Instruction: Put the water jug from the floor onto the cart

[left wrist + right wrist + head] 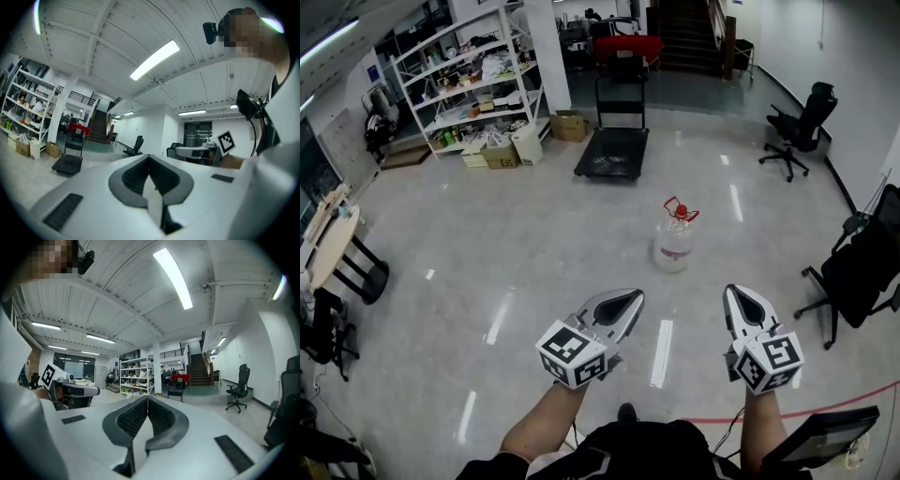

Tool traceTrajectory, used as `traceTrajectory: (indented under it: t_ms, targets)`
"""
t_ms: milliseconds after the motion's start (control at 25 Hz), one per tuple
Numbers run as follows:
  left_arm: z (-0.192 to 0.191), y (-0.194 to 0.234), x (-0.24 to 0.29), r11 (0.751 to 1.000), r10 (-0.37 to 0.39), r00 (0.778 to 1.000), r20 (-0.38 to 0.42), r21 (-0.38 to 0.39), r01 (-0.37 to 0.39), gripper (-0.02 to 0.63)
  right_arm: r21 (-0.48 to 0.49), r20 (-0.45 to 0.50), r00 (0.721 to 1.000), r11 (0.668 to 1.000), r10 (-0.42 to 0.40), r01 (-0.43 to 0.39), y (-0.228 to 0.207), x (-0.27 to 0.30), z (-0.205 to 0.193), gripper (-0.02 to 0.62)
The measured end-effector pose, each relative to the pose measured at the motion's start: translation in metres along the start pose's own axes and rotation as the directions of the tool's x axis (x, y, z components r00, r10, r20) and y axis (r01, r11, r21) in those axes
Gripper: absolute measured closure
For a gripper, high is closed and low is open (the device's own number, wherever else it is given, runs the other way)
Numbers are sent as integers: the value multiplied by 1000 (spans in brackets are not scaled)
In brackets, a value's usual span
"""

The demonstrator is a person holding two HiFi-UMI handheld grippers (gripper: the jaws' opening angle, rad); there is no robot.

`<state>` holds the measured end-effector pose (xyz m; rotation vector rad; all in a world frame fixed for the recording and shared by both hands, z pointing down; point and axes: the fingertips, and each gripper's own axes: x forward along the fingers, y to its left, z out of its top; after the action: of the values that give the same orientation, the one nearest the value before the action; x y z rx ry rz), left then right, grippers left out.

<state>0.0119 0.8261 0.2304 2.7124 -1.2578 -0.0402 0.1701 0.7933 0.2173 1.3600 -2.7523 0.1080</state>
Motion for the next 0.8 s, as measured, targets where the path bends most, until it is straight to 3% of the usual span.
traceTrajectory:
  t_ms: [440,800]
  targets:
    - [9,96,81,1000,-2,1000,-6,-28,2,604,13,-24,1000,1000,12,-12,-50,113,3,597]
    - [34,176,234,1000,6,999,-33,-3,-6,604,27,-13,999,999,36,-35,-179,228,13,597]
